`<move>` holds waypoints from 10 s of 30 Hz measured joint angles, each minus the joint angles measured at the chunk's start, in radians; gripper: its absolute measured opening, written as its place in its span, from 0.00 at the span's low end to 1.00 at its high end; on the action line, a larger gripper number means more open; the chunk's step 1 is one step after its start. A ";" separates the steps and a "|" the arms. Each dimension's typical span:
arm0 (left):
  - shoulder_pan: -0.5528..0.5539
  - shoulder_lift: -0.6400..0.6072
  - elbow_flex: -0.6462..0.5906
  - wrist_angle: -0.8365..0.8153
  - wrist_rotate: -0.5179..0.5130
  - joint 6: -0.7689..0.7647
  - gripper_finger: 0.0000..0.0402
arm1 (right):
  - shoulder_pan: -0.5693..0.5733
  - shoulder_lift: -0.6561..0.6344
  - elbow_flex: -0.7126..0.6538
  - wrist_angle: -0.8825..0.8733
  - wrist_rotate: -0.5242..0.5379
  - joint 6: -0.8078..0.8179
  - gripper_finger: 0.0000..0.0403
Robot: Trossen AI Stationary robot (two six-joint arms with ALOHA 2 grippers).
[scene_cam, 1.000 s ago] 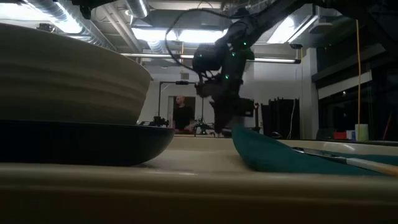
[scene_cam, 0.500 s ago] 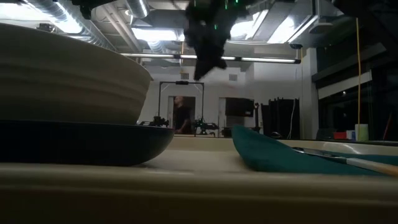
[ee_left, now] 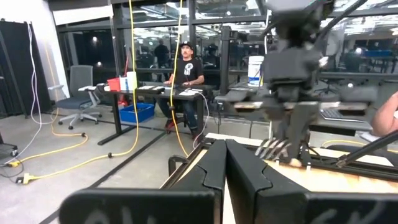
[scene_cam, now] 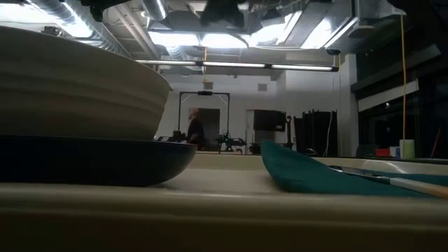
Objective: Set up tray
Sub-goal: Put the orange fork on top of the napkin to the left of the orange knife
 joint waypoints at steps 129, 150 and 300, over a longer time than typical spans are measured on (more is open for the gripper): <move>-0.161 0.453 0.000 0.394 0.285 0.232 0.05 | 0.246 -0.682 -1.638 1.800 0.133 0.645 0.04; -0.292 0.702 0.228 0.313 0.315 0.362 0.46 | 0.258 -0.680 -1.638 1.859 0.076 0.768 0.04; -0.513 0.942 0.339 0.335 0.294 0.383 0.01 | 0.295 -0.674 -1.637 1.822 -0.113 0.960 0.05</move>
